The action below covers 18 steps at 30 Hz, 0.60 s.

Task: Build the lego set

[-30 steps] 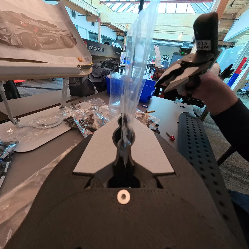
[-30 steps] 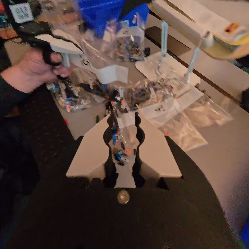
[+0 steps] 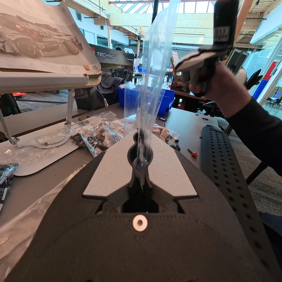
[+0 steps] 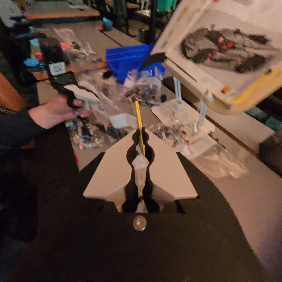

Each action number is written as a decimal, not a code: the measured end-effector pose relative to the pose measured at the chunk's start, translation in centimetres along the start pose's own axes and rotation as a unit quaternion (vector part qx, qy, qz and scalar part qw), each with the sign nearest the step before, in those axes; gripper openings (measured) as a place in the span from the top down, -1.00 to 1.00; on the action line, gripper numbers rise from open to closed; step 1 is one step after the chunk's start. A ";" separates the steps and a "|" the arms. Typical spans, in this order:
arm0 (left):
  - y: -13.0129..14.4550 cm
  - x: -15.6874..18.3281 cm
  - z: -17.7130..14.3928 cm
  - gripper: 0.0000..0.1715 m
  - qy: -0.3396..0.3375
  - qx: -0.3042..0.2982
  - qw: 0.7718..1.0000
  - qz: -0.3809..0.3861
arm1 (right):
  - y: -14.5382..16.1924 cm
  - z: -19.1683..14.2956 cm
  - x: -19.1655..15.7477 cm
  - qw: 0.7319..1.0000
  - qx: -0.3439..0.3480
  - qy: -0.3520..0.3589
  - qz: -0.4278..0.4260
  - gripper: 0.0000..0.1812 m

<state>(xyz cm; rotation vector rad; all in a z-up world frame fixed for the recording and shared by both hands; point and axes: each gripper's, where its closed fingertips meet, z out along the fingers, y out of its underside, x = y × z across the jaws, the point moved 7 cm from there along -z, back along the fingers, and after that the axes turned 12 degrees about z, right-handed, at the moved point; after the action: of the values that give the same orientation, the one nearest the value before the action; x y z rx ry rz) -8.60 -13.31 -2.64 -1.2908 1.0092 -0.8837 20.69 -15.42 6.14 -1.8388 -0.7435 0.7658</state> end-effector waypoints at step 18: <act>0.0 0.1 -0.1 1.00 0.006 0.004 1.000 -0.001 | -2.3 11.1 -3.5 0.987 0.066 -0.136 0.061 0.81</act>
<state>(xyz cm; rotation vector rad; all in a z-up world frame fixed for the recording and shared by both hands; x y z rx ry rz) -8.63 -13.42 -2.60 -1.2814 1.0130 -0.8972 9.63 -11.36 5.22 -1.6910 -0.7369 1.1354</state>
